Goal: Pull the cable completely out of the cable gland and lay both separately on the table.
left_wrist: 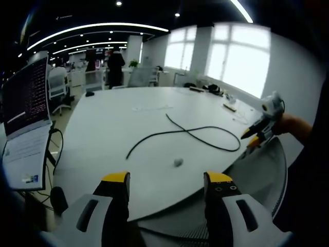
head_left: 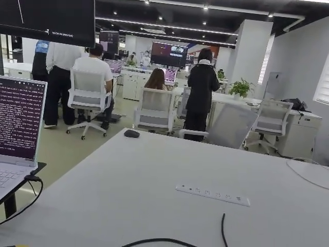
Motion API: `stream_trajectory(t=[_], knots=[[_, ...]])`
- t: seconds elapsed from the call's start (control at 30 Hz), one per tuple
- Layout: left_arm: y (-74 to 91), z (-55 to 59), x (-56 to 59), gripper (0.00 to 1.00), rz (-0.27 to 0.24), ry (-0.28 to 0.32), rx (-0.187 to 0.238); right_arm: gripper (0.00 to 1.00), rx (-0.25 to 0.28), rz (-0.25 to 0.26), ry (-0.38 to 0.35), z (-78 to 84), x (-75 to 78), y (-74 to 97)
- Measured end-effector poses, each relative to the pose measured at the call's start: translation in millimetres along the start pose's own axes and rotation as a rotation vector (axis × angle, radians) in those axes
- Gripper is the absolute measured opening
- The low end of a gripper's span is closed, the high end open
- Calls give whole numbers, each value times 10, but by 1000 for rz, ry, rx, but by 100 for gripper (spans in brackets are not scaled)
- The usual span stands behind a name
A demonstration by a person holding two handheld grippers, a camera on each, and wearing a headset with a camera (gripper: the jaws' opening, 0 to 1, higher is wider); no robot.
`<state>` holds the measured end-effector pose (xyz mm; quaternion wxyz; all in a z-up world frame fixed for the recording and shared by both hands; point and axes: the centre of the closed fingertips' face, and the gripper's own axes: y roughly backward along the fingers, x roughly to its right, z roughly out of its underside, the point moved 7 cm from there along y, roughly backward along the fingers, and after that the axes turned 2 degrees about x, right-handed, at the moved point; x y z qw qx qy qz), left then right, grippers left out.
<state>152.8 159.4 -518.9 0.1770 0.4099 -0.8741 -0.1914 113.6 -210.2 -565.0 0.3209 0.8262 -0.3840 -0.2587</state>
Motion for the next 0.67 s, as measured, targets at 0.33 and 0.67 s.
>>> stream_trajectory(t=[0.33, 0.67], knots=[[-78, -55, 36, 56, 26, -3, -12, 36, 10, 16, -16, 74, -36, 71], [-118, -60, 102, 55, 62, -13, -26, 36, 31, 38, -33, 86, -59, 126]])
